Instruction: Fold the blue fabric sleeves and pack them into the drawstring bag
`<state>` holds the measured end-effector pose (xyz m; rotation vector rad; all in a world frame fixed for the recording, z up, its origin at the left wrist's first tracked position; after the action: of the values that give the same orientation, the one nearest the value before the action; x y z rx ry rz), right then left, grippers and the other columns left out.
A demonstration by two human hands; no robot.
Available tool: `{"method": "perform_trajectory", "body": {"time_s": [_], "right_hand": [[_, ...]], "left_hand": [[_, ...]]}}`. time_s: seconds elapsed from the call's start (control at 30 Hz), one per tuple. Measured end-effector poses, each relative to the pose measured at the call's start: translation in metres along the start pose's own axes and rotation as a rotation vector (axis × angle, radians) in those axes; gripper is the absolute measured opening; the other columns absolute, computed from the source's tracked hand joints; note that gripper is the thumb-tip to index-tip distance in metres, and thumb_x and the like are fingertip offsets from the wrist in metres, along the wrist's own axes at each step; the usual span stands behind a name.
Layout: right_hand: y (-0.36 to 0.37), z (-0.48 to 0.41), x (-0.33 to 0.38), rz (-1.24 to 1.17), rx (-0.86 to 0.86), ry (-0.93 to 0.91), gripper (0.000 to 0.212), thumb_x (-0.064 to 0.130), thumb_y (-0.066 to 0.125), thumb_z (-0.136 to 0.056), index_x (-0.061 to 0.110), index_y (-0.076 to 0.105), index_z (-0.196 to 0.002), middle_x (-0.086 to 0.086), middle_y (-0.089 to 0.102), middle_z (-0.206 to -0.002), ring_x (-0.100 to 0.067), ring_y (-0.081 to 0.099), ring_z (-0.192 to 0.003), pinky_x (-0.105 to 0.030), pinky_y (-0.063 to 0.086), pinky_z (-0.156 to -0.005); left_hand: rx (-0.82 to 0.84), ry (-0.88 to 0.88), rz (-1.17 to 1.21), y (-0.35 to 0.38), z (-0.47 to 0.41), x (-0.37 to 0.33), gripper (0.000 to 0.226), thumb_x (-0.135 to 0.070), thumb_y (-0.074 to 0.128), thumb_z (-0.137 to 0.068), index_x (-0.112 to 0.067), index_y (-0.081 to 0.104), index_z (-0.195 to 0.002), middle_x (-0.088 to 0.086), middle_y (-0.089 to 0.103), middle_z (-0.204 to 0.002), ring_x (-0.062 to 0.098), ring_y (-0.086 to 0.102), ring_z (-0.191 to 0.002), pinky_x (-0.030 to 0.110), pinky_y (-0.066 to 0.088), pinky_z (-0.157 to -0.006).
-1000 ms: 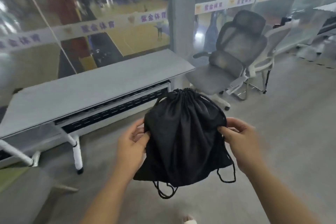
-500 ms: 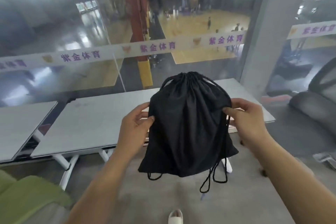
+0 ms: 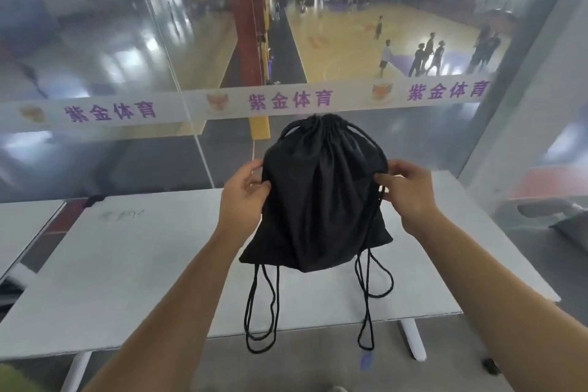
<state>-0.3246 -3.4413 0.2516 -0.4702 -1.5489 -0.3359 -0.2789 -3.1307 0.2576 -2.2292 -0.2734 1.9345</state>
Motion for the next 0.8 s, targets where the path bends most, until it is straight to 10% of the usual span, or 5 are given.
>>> {"method": "perform_trajectory", "body": {"time_s": [0.37,0.8], "right_hand": [[0.040,-0.078,-0.156,0.166,0.115,0.253,0.019,-0.005,0.061,-0.088,0.010,0.066,-0.078,-0.003,0.064,-0.076,-0.022,0.059,-0.069,-0.016,0.048,-0.052],[0.045,-0.094,-0.194,0.219,0.217,0.315,0.016,0.005,0.063,-0.088,0.019,0.071,-0.086,-0.005,0.073,-0.081,-0.031,0.072,-0.082,-0.043,0.062,-0.072]], "left_hand": [[0.010,-0.282,-0.190,0.064,-0.050,0.159,0.029,-0.011,0.056,-0.094,-0.033,0.064,-0.112,-0.007,0.074,-0.095,0.023,0.072,-0.086,0.047,0.062,-0.078],[-0.018,-0.315,-0.279,0.083,-0.060,0.175,0.031,-0.016,0.057,-0.099,-0.022,0.060,-0.130,-0.009,0.068,-0.102,0.011,0.065,-0.089,0.022,0.052,-0.082]]}}
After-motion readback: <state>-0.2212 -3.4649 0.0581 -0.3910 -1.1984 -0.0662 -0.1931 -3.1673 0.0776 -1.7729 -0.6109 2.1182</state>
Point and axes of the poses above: each hand's wrist, its own z-axis away from the middle knuckle, its own y-axis out of the palm, x = y × z, the point moved 9 cm from there along -z, towards the middle knuckle
